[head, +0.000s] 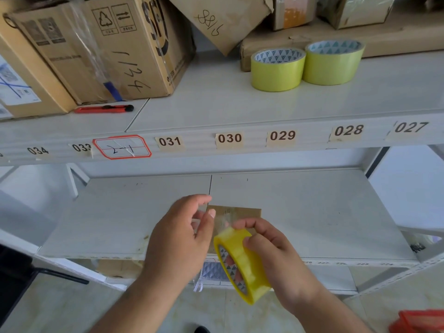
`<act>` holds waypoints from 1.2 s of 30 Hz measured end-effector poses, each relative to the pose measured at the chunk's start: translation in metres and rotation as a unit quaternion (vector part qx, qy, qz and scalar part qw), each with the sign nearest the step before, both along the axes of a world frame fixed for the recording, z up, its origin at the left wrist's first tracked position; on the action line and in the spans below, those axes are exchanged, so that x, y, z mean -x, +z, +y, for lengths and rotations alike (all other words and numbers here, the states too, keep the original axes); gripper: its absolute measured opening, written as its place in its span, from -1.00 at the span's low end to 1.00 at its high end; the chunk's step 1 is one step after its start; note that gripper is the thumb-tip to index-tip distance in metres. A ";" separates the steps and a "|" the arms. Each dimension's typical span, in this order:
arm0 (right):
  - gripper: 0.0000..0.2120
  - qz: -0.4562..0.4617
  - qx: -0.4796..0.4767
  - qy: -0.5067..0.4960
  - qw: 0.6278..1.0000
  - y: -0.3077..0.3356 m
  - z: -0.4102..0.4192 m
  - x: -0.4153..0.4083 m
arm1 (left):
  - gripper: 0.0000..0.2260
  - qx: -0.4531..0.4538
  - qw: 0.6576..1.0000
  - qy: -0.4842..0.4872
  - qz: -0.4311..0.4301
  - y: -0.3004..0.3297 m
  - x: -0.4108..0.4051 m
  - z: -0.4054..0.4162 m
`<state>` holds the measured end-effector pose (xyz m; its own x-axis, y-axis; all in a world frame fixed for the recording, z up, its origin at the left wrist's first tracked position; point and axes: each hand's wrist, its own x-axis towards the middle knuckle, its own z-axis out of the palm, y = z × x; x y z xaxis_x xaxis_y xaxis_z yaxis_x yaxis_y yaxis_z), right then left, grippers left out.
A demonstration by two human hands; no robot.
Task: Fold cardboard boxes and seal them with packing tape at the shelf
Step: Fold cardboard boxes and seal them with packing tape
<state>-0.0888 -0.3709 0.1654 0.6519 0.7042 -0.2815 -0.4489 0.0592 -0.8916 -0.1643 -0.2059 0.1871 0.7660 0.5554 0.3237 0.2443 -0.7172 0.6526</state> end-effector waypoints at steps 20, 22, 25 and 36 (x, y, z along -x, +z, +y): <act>-0.66 -0.018 -0.006 0.001 1.000 0.004 -0.001 0.004 | -0.84 0.098 0.991 -0.050 0.072 0.017 -0.005 -0.015; -0.65 -0.016 -0.002 0.004 1.000 0.003 -0.001 0.004 | -0.84 0.128 0.988 -0.054 0.063 0.018 -0.008 -0.014; -0.60 0.000 0.001 0.011 1.000 0.003 0.000 0.004 | -0.83 0.129 0.986 -0.082 0.066 0.022 -0.009 -0.012; -0.68 0.017 -0.014 -0.001 1.000 0.004 0.003 0.002 | -0.80 -0.034 0.996 -0.061 0.047 0.014 -0.010 0.010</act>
<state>-0.0906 -0.3682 0.1694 0.6440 0.7102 -0.2844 -0.4790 0.0845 -0.8737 -0.1546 -0.1955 0.2014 0.8549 0.4363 0.2806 0.2108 -0.7865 0.5805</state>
